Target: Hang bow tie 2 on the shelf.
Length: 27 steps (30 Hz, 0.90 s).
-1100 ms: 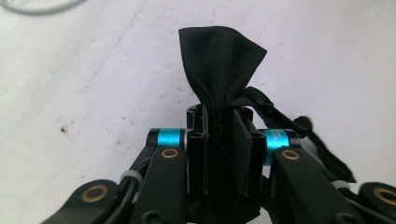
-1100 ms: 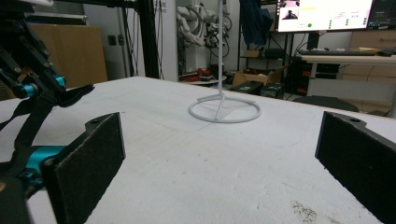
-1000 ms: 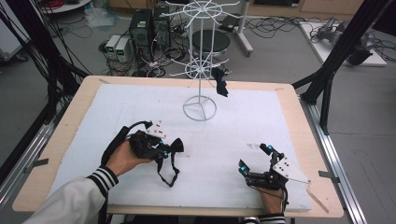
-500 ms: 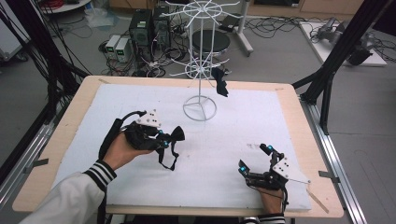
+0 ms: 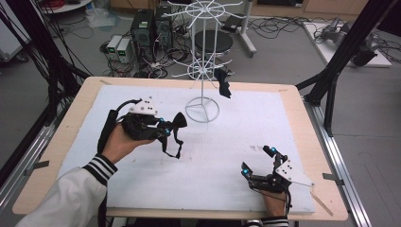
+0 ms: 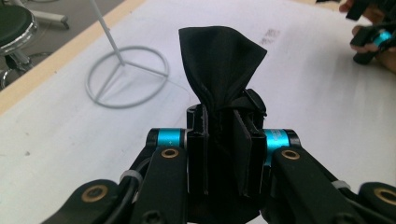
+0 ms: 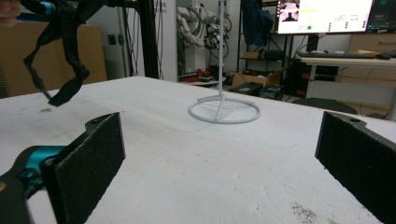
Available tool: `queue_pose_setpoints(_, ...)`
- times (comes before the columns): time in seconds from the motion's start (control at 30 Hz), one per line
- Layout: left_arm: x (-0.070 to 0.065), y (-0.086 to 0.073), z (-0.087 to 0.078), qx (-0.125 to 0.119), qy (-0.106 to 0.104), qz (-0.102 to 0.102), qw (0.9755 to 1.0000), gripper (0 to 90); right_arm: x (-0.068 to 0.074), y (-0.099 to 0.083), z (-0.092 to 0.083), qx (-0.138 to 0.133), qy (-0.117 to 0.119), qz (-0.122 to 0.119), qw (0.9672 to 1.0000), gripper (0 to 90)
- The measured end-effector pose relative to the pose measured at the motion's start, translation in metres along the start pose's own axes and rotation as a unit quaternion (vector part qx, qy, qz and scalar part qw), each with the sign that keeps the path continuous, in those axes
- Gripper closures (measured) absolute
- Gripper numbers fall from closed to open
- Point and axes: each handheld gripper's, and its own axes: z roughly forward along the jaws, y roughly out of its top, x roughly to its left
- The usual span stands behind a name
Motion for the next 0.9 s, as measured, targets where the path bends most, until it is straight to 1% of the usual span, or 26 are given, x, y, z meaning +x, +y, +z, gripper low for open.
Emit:
queue_pose_setpoints(0.1, 0.004, 0.005, -0.004, -0.012, 0.006, -0.001, 0.9999, 76.9, 0.0, 0.0, 0.0, 0.0, -0.001, 0.0, 1.0, 0.7)
queue_pose_setpoints(0.27, 0.009, 0.013, -0.007, -0.021, 0.011, -0.006, 0.9997, 76.9, 0.0, 0.0, 0.0, 0.001, 0.0, 0.0, 1.0, 0.7)
queue_pose_setpoints(0.33, 0.011, 0.016, -0.008, -0.019, 0.014, -0.003, 0.9997, 76.9, 0.0, 0.0, 0.0, -0.001, 0.0, -0.002, 1.0, 0.7)
queue_pose_setpoints(0.4, 0.013, 0.018, -0.008, -0.025, 0.015, -0.005, 0.9996, 76.9, 0.0, 0.0, 0.0, -0.002, -0.001, -0.003, 1.0, 0.7)
queue_pose_setpoints(0.5, 0.014, 0.023, -0.009, -0.028, 0.021, -0.002, 0.9994, 76.9, 0.0, 0.0, 0.0, -0.002, -0.002, -0.002, 1.0, 0.7)
queue_pose_setpoints(0.63, 0.016, 0.03, -0.01, -0.044, 0.025, 0.0, 0.9987, 76.9, 0.0, 0.0, 0.0, -0.002, -0.002, -0.003, 1.0, 0.7)
queue_pose_setpoints(0.7, 0.016, 0.033, -0.01, -0.046, 0.028, 0.003, 0.9985, 76.9, 0.001, 0.0, 0.0, -0.002, -0.002, -0.001, 1.0, 0.7)
queue_pose_setpoints(0.87, 0.019, 0.042, -0.009, -0.05, 0.039, 0.005, 0.998, 76.9, 0.001, 0.0, 0.0, -0.001, -0.002, -0.004, 1.0, 0.7)
queue_pose_setpoints(0.9, 0.02, 0.044, -0.009, -0.054, 0.042, 0.004, 0.9977, 76.9, 0.0, 0.0, 0.0, -0.002, -0.002, -0.007, 1.0, 0.7)
